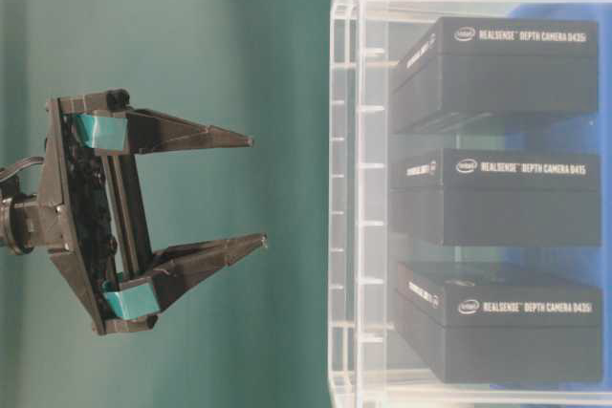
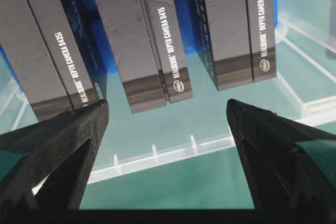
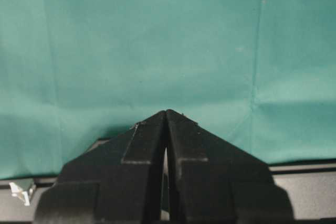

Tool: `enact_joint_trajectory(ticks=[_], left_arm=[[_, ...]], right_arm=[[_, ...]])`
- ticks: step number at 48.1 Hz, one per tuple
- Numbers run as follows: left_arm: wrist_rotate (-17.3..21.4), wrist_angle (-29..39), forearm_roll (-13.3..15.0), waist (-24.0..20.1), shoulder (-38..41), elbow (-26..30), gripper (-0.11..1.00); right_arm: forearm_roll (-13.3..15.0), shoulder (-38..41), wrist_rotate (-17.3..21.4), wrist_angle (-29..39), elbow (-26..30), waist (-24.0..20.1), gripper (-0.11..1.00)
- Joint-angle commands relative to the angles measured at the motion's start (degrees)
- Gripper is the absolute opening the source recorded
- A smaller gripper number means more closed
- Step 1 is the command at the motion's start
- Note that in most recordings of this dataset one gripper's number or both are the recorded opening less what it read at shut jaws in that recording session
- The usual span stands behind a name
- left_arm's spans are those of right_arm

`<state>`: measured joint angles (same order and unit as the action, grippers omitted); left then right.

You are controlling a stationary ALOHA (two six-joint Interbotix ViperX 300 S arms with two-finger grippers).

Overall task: Take the box out of the case with the left arm.
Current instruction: 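Lower the left gripper around the middle box and close on it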

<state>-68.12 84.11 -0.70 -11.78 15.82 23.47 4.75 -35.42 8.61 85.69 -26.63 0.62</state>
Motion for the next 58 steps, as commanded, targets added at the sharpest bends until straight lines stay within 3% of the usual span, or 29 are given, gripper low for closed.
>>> enact_joint_trajectory(ticks=[1, 33, 58], left_arm=[[-0.09, -0.18, 0.09, -0.26, -0.97, 0.97, 0.98], [-0.53, -3.52, 0.00, -0.53, -1.05, -4.83, 0.98], [-0.62, -15.47, -0.09, -1.05, -1.05, -14.24, 0.98]], right_arm=[[0.09, -0.09, 0.18, -0.26, 0.44, 0.09, 0.00], [0.09, -0.09, 0.18, -0.26, -0.09, 0.09, 0.00], [0.09, -0.18, 0.18, -2.20, -1.05, 0.09, 0.00]])
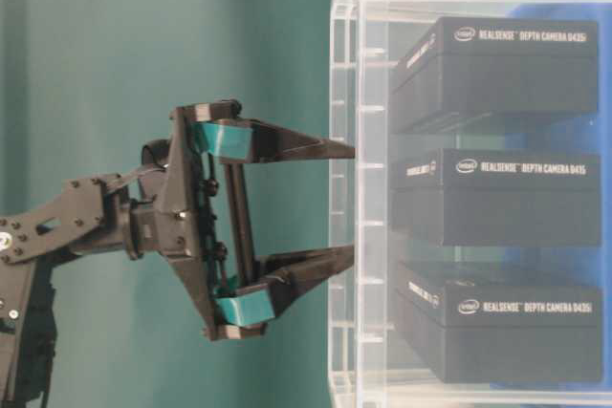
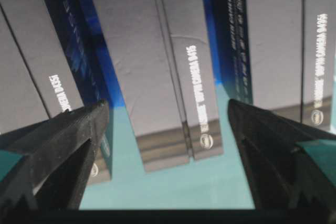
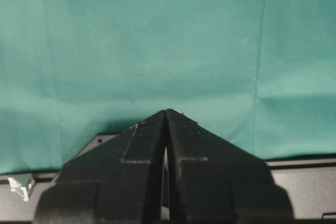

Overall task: Take the box out of the case with the left arm.
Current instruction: 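Lower the left gripper around the middle box and close on it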

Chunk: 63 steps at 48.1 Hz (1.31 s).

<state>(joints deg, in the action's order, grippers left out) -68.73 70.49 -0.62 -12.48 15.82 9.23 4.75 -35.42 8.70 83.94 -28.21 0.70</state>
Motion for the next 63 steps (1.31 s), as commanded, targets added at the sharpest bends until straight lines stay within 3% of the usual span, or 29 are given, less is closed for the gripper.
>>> enact_joint_trajectory(ticks=[1, 44, 63], left_arm=[[0.00, -2.46, -0.35, -0.44, -1.05, -0.26, 0.98], [0.00, -11.60, -0.35, -1.67, -0.88, -9.23, 0.98], [0.00, -12.22, -0.26, -1.41, 0.62, -8.53, 0.98]], right_arm=[[0.09, -0.18, 0.09, -0.44, 0.53, 0.00, 0.00], [0.09, -0.09, 0.09, -3.16, 0.26, 0.00, 0.00], [0.09, -0.09, 0.09, -3.96, 0.18, 0.00, 0.00]])
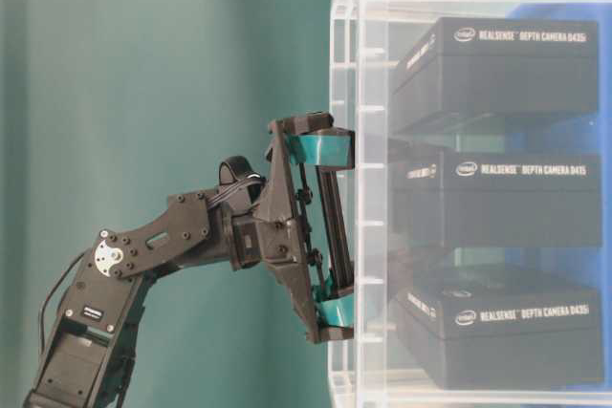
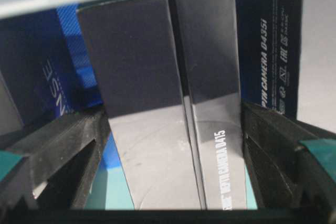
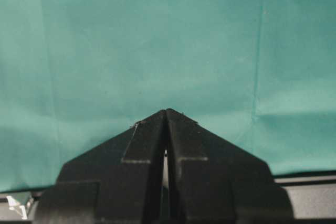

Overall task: Take the box out of the case with the left arm.
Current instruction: 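Lower the left gripper around the middle box and close on it, then lift the middle black box straight up out of the case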

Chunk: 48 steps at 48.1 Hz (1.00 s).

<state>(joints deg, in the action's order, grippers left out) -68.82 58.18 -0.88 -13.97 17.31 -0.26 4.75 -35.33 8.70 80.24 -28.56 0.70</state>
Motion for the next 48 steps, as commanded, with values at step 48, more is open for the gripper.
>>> enact_joint_trajectory(ticks=[48], left_arm=[[-3.52, 2.72, 0.62, 0.62, -0.88, 5.36, 0.62]], right_arm=[[0.18, -0.18, 0.00, -0.35, 0.18, 0.00, 0.00]])
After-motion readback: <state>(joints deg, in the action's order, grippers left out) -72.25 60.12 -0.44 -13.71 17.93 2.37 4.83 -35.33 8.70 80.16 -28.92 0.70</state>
